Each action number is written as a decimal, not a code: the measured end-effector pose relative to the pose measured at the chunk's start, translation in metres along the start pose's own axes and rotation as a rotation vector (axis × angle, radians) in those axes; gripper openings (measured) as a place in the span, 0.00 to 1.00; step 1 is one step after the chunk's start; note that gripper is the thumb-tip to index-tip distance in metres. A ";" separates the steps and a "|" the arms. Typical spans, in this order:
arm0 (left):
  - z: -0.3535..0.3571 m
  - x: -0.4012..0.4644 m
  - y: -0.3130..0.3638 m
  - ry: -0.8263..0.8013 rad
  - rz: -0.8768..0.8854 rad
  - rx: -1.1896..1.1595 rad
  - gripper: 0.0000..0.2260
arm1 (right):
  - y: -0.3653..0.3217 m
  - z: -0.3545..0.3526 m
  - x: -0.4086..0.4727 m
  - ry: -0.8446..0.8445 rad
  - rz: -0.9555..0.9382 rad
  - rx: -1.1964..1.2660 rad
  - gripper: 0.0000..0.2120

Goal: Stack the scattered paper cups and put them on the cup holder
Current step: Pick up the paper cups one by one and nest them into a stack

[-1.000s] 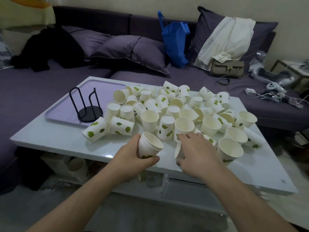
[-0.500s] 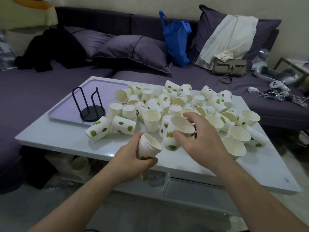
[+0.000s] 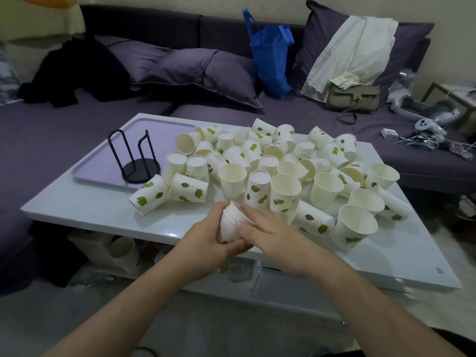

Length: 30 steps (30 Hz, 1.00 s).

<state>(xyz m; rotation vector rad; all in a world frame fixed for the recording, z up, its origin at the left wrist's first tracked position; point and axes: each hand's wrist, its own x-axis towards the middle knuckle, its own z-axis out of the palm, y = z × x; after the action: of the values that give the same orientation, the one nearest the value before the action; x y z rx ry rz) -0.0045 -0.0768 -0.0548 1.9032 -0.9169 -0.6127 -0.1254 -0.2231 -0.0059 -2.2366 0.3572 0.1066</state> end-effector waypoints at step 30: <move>-0.003 -0.006 0.007 0.051 -0.105 -0.064 0.32 | 0.042 -0.032 0.009 0.349 0.348 -0.878 0.17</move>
<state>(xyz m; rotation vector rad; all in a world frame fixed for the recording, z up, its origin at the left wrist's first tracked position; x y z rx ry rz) -0.0086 -0.0731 -0.0470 1.9098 -0.7598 -0.6451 -0.1303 -0.2754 -0.0185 -3.0362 1.0506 0.0595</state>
